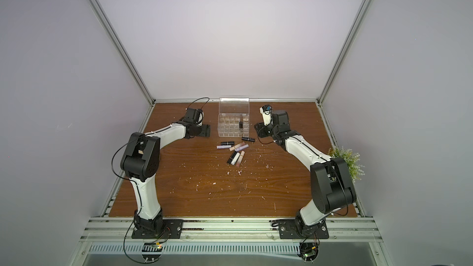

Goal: Arrange the lipsticks in the organizer
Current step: Pick up the lipstick at the center of the board.

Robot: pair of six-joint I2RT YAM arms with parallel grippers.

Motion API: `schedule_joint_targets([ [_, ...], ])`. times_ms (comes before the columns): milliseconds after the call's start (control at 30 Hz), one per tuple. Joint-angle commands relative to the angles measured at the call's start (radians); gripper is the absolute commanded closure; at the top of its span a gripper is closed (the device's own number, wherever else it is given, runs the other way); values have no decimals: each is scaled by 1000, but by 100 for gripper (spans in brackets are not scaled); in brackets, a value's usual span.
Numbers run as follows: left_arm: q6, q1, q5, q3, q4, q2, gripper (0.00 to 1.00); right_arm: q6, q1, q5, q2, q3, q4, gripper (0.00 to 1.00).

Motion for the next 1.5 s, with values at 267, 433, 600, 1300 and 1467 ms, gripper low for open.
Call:
schedule_joint_targets([
  [267,-77,11,29,28,-28,37,8,12,-5,-38,2,31,20,51],
  [433,-101,9,63,36,-15,46,8,9,-5,-37,-5,29,14,51],
  [600,-95,-4,48,4,-32,5,11,10,-9,-44,-7,29,19,51],
  [1300,-48,-8,-1,-156,-30,-56,42,15,-13,-61,-19,26,17,51],
  [1467,-36,-11,6,-157,-28,-52,61,15,-14,-62,-18,28,18,51],
])
